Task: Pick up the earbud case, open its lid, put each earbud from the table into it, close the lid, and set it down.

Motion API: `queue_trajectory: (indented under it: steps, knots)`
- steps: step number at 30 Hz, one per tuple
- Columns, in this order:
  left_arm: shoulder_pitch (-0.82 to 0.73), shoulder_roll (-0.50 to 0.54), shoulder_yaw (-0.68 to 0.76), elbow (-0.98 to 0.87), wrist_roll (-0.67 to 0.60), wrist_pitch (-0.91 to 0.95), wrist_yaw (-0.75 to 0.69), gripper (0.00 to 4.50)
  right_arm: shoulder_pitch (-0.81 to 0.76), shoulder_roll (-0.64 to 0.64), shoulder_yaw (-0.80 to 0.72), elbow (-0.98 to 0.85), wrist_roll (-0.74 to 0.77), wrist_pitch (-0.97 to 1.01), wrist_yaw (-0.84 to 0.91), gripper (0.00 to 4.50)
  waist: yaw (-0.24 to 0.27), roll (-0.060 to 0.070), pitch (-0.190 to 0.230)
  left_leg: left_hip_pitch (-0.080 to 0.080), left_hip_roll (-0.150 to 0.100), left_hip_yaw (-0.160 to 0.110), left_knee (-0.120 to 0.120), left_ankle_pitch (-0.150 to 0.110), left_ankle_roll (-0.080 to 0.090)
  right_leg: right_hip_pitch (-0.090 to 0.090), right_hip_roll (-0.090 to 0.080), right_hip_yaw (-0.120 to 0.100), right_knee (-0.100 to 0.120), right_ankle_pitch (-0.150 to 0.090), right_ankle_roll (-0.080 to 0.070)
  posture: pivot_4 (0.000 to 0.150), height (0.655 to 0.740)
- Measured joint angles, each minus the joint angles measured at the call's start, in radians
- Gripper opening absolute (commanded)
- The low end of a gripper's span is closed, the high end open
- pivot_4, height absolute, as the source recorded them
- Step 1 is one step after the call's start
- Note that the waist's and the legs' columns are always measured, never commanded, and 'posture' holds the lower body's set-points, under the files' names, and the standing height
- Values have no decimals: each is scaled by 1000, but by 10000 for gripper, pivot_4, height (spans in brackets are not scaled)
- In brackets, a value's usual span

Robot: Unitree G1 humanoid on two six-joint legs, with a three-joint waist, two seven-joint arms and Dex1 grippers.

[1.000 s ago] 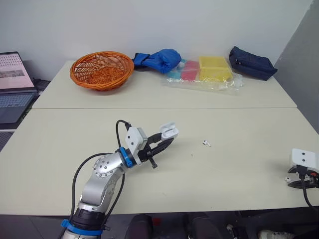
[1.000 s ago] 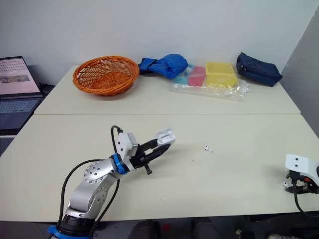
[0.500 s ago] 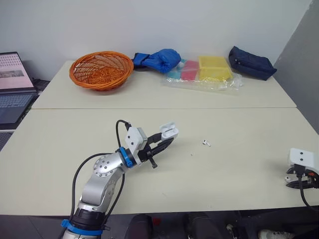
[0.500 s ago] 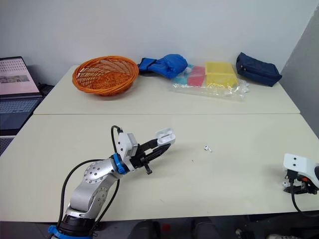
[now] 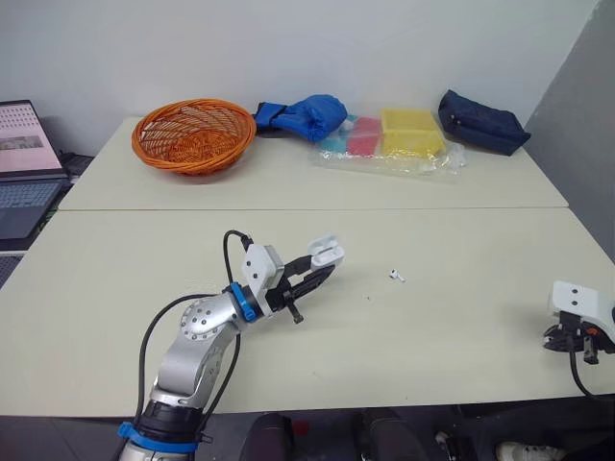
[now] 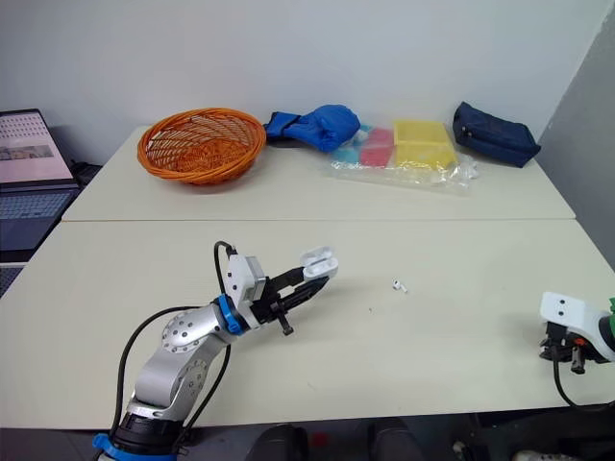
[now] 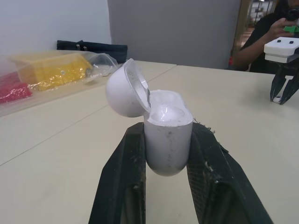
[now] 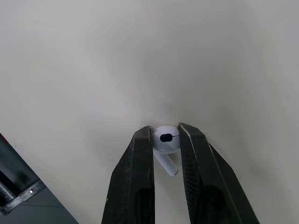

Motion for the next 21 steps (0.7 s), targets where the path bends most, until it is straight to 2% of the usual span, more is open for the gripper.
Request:
queue_trajectory:
  steps: [4, 6, 8, 10, 12, 14, 17, 21]
  knots:
    - [-71, -35, 0, 31, 2, -12, 11, 8048, -230, 262, -4, -289, 218, 261, -81, 3881, -20, 0, 2, -1, 1, -8, 1, 0, 0, -2, 6, 0, 2, 6, 3, 1500, 7400]
    - [-108, -66, -8, 45, 2, -25, 16, 8048, -329, 396, -53, -397, 320, 396, -195, 3881, -12, 1, 2, -2, 1, -12, 1, 0, 0, -1, 8, -2, 1, 6, 3, 1500, 7400]
    - [-121, -79, -9, 62, 4, -39, 19, 8048, -384, 477, -110, -462, 408, 523, -297, 3881, 8, 1, 1, -4, 1, -14, 0, 0, -1, -1, 8, -4, 0, 5, 3, 1500, 7400]
    - [-127, -86, -3, 98, 11, -48, 30, 8048, -417, 595, -182, -507, 480, 638, -428, 3881, 14, 0, 1, -9, 2, -14, 0, -1, -2, -4, 7, -4, -1, 5, 2, 1500, 7400]
    - [-176, -109, 0, 163, 25, -53, 49, 8048, -471, 804, -255, -566, 559, 704, -610, 3881, 12, 1, 1, -22, 1, -13, 3, -1, -2, -18, 8, -4, 3, 8, -1, 1500, 7400]
    - [-228, -149, -14, 187, 32, -65, 60, 8048, -511, 944, -267, -632, 626, 731, -744, 3881, 13, 1, 1, -32, 1, -16, 4, -1, -2, -24, 8, -5, 3, 9, 0, 1500, 7400]
    - [-258, -159, -32, 204, 41, -86, 55, 8048, -524, 1042, -271, -714, 686, 733, -864, 3881, 17, 2, 0, -32, 1, -17, 4, -1, -2, -24, 8, -6, 1, 9, 0, 1500, 7400]
    - [-283, -163, -23, 272, 44, -104, 56, 8048, -457, 1052, -192, -736, 647, 657, -913, 3881, 13, 2, 0, -32, 1, -17, 4, -1, -2, -24, 8, -7, 1, 9, 0, 1500, 7400]
